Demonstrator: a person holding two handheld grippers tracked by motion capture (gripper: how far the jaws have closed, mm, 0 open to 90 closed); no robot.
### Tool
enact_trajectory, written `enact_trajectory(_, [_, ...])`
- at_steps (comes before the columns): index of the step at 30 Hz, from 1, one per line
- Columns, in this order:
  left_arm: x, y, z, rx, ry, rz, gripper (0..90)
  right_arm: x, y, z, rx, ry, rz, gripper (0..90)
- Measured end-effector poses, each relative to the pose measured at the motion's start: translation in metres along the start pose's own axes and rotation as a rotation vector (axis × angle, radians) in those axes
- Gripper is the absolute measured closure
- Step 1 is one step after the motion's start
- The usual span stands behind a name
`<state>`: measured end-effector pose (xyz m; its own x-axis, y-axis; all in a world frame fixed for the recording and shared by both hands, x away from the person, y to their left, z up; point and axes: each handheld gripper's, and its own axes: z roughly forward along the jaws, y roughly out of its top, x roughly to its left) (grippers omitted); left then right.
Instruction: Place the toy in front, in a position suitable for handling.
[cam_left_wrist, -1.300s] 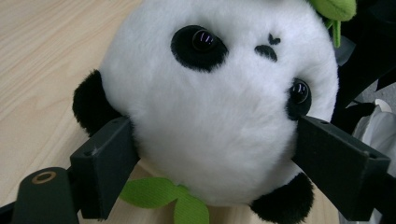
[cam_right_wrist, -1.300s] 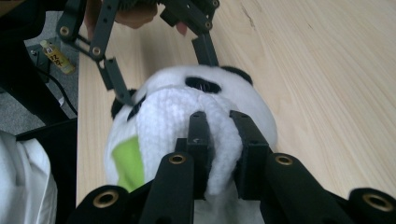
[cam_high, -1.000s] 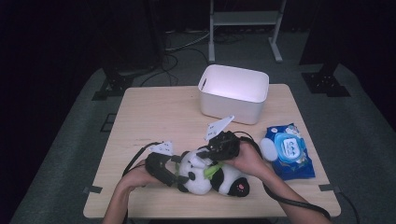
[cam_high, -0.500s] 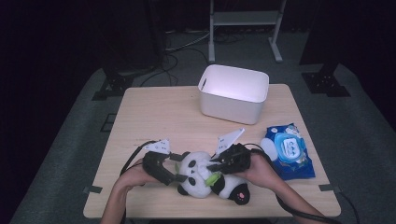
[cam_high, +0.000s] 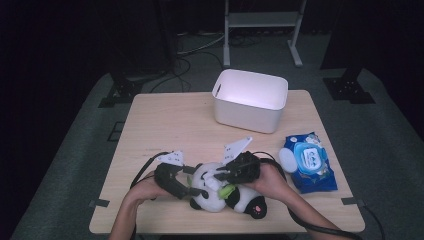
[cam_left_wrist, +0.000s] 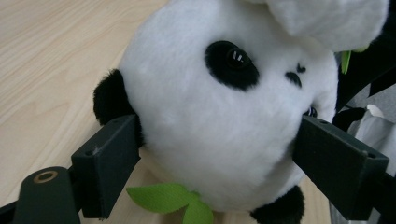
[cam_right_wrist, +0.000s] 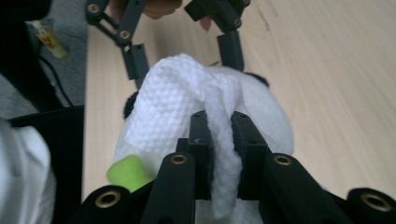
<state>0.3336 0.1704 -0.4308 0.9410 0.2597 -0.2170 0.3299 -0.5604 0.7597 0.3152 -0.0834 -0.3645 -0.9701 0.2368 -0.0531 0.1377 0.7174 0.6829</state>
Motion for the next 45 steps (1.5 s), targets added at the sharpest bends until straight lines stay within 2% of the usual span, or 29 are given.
enact_trajectory(2, [0.000,-0.001,0.000,0.009,0.001,0.001,13.9,-0.004,0.003,0.002,0.017,-0.033,-0.005,77.8])
enact_trajectory(4, [0.001,-0.002,0.001,0.005,-0.003,-0.007,13.9,-0.010,0.002,-0.001,0.020,-0.028,0.027,70.8])
enact_trajectory(6, [0.001,-0.001,0.001,0.005,-0.001,-0.006,13.9,-0.013,-0.001,-0.005,0.014,-0.024,0.041,68.4])
enact_trajectory(11, [0.001,-0.001,0.000,0.012,0.005,0.003,13.9,-0.010,-0.006,-0.015,0.029,-0.017,0.046,60.9])
enact_trajectory(15, [0.001,-0.001,-0.002,0.004,0.006,0.004,13.9,-0.010,-0.011,-0.017,0.029,0.017,0.087,57.0])
enact_trajectory(18, [0.002,-0.002,-0.004,0.006,0.007,0.001,13.9,-0.010,-0.010,-0.011,0.027,0.026,0.085,57.6])
enact_trajectory(22, [0.004,-0.004,-0.007,0.002,0.016,-0.006,13.9,-0.008,-0.003,0.000,0.047,0.020,0.052,73.2])
enact_trajectory(25, [0.004,-0.005,-0.014,-0.010,0.034,-0.010,13.8,-0.011,0.005,0.002,0.068,0.012,0.032,78.8])
enact_trajectory(31, [0.008,-0.011,-0.025,0.004,0.076,-0.021,13.8,-0.027,0.023,0.008,0.091,0.018,0.055,79.2])
enact_trajectory(33, [0.009,-0.013,-0.030,-0.010,0.084,-0.029,13.8,-0.030,0.030,0.014,0.107,0.026,0.047,79.2])
enact_trajectory(37, [0.010,-0.015,-0.038,-0.013,0.107,-0.023,13.8,-0.036,0.044,0.031,0.154,0.031,0.036,79.2])
enact_trajectory(39, [0.010,-0.018,-0.047,-0.009,0.131,-0.018,13.8,-0.039,0.049,0.041,0.172,0.048,0.046,79.3])
enact_trajectory(45, [0.015,-0.027,-0.060,-0.016,0.170,-0.034,13.8,-0.047,0.059,0.067,0.227,0.060,0.050,79.2])
